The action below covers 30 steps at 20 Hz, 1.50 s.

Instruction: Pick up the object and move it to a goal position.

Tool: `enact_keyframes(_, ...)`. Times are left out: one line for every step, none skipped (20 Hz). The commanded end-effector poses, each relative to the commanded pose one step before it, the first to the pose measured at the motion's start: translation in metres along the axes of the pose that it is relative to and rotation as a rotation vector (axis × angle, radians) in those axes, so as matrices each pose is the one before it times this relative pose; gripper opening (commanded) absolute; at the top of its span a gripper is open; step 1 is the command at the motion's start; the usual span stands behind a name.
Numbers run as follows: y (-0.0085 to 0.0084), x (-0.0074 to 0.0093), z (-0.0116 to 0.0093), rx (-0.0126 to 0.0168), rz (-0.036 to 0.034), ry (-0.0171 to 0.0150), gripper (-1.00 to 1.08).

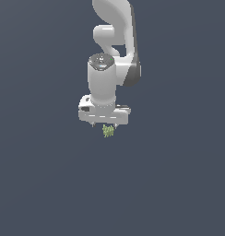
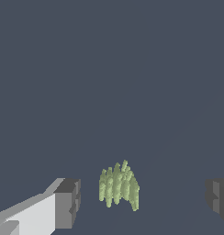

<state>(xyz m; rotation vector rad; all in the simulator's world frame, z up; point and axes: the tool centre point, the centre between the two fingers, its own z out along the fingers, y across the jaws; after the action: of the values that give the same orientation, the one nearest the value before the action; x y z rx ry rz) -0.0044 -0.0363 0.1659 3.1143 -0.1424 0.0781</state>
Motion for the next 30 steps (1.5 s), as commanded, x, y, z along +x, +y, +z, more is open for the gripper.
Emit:
enact_keyframes(-0.00307, -0.01351, 0.01938, 0.00634, 0.01802, -0.0134, 1.0)
enact_keyframes(-0.00098, -0.0057, 0.00778, 0.00233, 0.00776, -0.00528, 1.0)
enact_keyframes(-0.0008, -0.00538, 0.00711, 0.00198, 0.00727, -0.00488, 1.0)
enact_keyframes(-0.00062, -0.00502, 0.00648, 0.00168, 0.00678, -0.00451, 1.0)
enact_keyframes(-0.00049, -0.00465, 0.00585, 0.00141, 0.00624, -0.0041, 1.0)
enact_keyframes(-0.00035, -0.00426, 0.00526, 0.00118, 0.00573, -0.00373, 1.0)
enact_keyframes(-0.00026, -0.00385, 0.00466, 0.00097, 0.00516, -0.00333, 1.0)
enact_keyframes(-0.00019, -0.00343, 0.00407, 0.00079, 0.00457, -0.00293, 1.0)
enact_keyframes(-0.00012, -0.003, 0.00351, 0.00063, 0.004, -0.00255, 1.0)
enact_keyframes(-0.00009, -0.00255, 0.00294, 0.0005, 0.00338, -0.00214, 1.0)
enact_keyframes(-0.00005, -0.0021, 0.0024, 0.00038, 0.00278, -0.00175, 1.0)
enact_keyframes(-0.00003, -0.00164, 0.00186, 0.00028, 0.00218, -0.00137, 1.0)
enact_keyframes(-0.00002, -0.00118, 0.00132, 0.00019, 0.00154, -0.00096, 1.0)
enact_keyframes(-0.00001, -0.00071, 0.00079, 0.00011, 0.00092, -0.00058, 1.0)
enact_keyframes(-0.00018, -0.00028, 0.00016, 0.0, 0.0, 0.0, 1.0)
enact_keyframes(0.0002, 0.00109, -0.00101, -0.00036, -0.00178, -0.00025, 1.0)
enact_keyframes(-0.00001, -0.00002, 0.00035, 0.0, 0.0, 0.0, 1.0)
enact_keyframes(-0.00002, -0.00006, 0.00103, 0.0, 0.0, 0.0, 1.0)
enact_keyframes(-0.00004, -0.0001, 0.00171, 0.0, 0.0, 0.0, 1.0)
enact_keyframes(-0.00005, -0.00014, 0.00239, 0.0, 0.0, 0.0, 1.0)
enact_keyframes(-0.00006, -0.00018, 0.00306, 0.0, 0.0, 0.0, 1.0)
enact_keyframes(0.0002, -0.00019, 0.00372, 0.00006, 0.00048, 0.0, 1.0)
enact_keyframes(-0.00009, -0.00027, 0.00436, 0.0, 0.0, 0.0, 1.0)
enact_keyframes(0.00017, -0.00028, 0.00497, 0.00005, 0.00049, 0.00001, 1.0)
enact_keyframes(-0.00011, -0.00033, 0.00554, 0.0, 0.0, 0.0, 1.0)
enact_keyframes(0.00016, -0.00025, 0.00527, 0.00006, 0.00049, 0.00001, 1.0)
enact_keyframes(-0.0001, -0.00019, 0.00462, 0.0, 0.0, 0.0, 1.0)
enact_keyframes(-0.0001, -0.00009, 0.00397, 0.0, 0.0, 0.0, 1.0)
enact_keyframes(0.00029, 0.00006, 0.00328, 0.00014, 0.00068, 0.00001, 1.0)
enact_keyframes(-0.00009, 0.0001, 0.00262, 0.0, 0.0, 0.0, 1.0)
